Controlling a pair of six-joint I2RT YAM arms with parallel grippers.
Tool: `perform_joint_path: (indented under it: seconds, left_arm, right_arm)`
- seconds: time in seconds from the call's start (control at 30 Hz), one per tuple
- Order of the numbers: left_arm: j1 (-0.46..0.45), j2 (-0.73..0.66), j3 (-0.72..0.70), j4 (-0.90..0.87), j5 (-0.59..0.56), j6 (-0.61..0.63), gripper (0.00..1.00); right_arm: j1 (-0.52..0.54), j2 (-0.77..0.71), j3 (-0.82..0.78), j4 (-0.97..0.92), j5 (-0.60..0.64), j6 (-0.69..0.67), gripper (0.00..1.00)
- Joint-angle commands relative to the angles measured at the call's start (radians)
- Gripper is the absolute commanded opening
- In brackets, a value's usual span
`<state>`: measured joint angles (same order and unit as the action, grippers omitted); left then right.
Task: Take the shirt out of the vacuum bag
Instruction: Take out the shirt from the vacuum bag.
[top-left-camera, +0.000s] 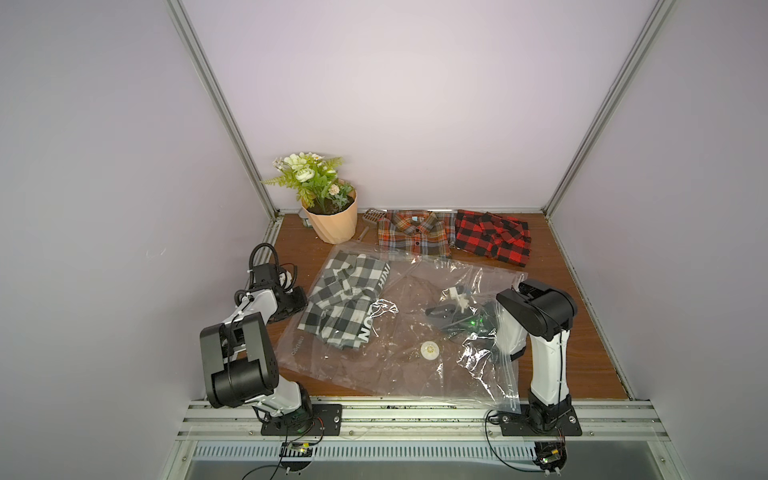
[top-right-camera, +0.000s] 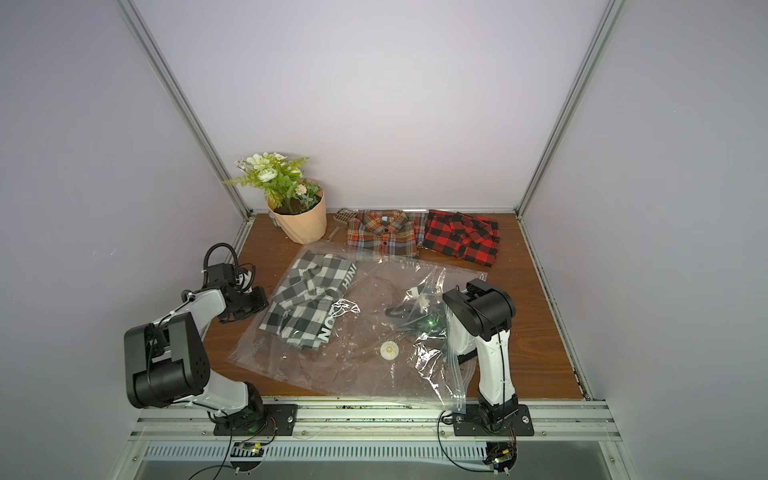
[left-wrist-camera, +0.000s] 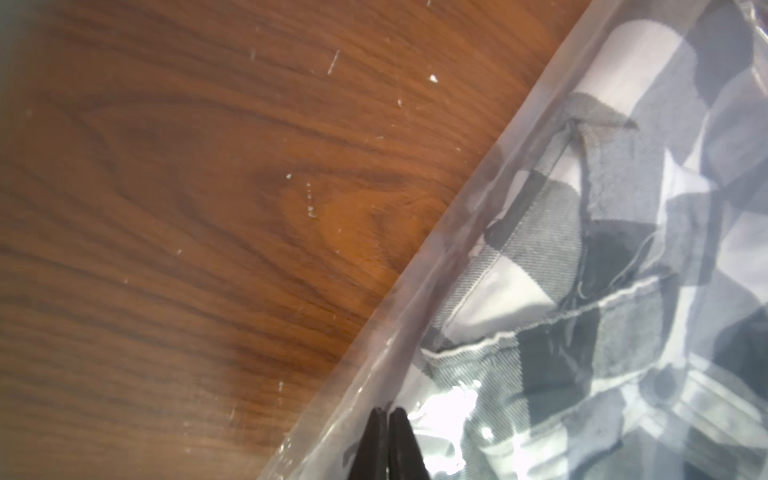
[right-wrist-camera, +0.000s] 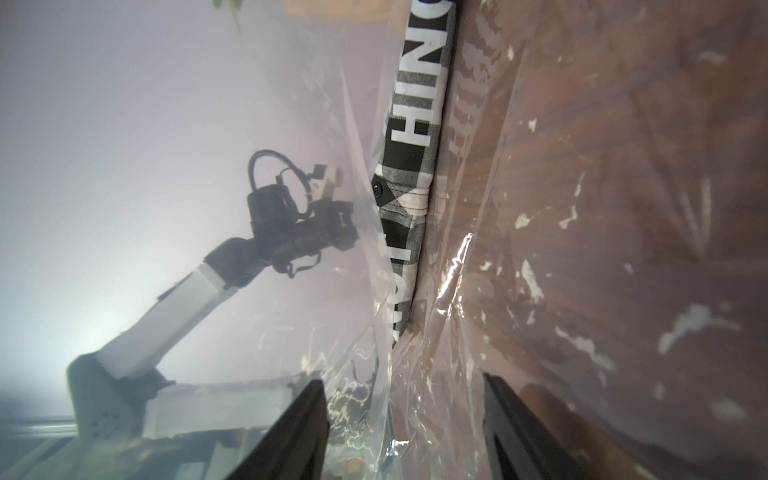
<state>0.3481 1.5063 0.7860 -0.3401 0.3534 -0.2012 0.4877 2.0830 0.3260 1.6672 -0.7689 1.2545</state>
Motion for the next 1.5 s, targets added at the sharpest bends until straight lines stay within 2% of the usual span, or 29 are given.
perform_joint_path:
  seconds: [0.0,0.3,0.33,0.4,0.43,0.57,0.73,0.83,1.0,1.23,1.33,1.47]
  left_arm:
    - [0.014,-0.028,0.012,-0.016,-0.027,-0.004,0.00]
    - [0.014,-0.015,0.078,0.002,-0.018,0.013,0.00]
    - [0.014,-0.008,0.092,0.015,-0.010,0.006,0.08]
    - [0.012,0.000,0.106,0.079,0.046,-0.015,0.39]
    - [0.010,0.012,0.121,0.108,0.068,-0.026,0.47]
    - [-0.034,0.097,0.189,0.200,0.182,-0.034,0.59]
    - [-0.102,0.233,0.259,0.277,0.259,-0.037,0.61]
    - [-0.106,0.304,0.285,0.275,0.244,-0.021,0.61]
    - [-0.107,0.364,0.334,0.215,0.173,0.035,0.61]
    - [-0.107,0.359,0.331,0.187,0.032,0.054,0.61]
    - [-0.107,0.378,0.329,0.178,0.052,0.066,0.61]
    - [-0.107,0.392,0.324,0.166,0.135,0.068,0.60]
  right_arm:
    - [0.009,0.065,-0.041,0.097,0.014,-0.032,0.64]
    - [0.015,0.068,-0.043,0.095,0.016,-0.034,0.64]
    - [0.016,0.069,-0.041,0.095,0.016,-0.036,0.64]
    - [0.018,0.074,-0.037,0.089,0.016,-0.037,0.64]
    - [0.021,0.077,-0.034,0.087,0.016,-0.037,0.64]
    - [0.031,0.086,-0.025,0.071,0.016,-0.042,0.64]
    - [0.050,0.069,-0.010,0.010,0.027,-0.062,0.64]
    - [0.062,0.048,-0.011,-0.031,0.039,-0.081,0.64]
    - [0.071,0.030,-0.024,-0.070,0.056,-0.103,0.64]
    - [0.082,0.034,-0.030,-0.056,0.071,-0.094,0.64]
    - [0.087,0.028,-0.026,-0.073,0.075,-0.099,0.64]
    - [0.090,0.012,-0.027,-0.093,0.082,-0.110,0.64]
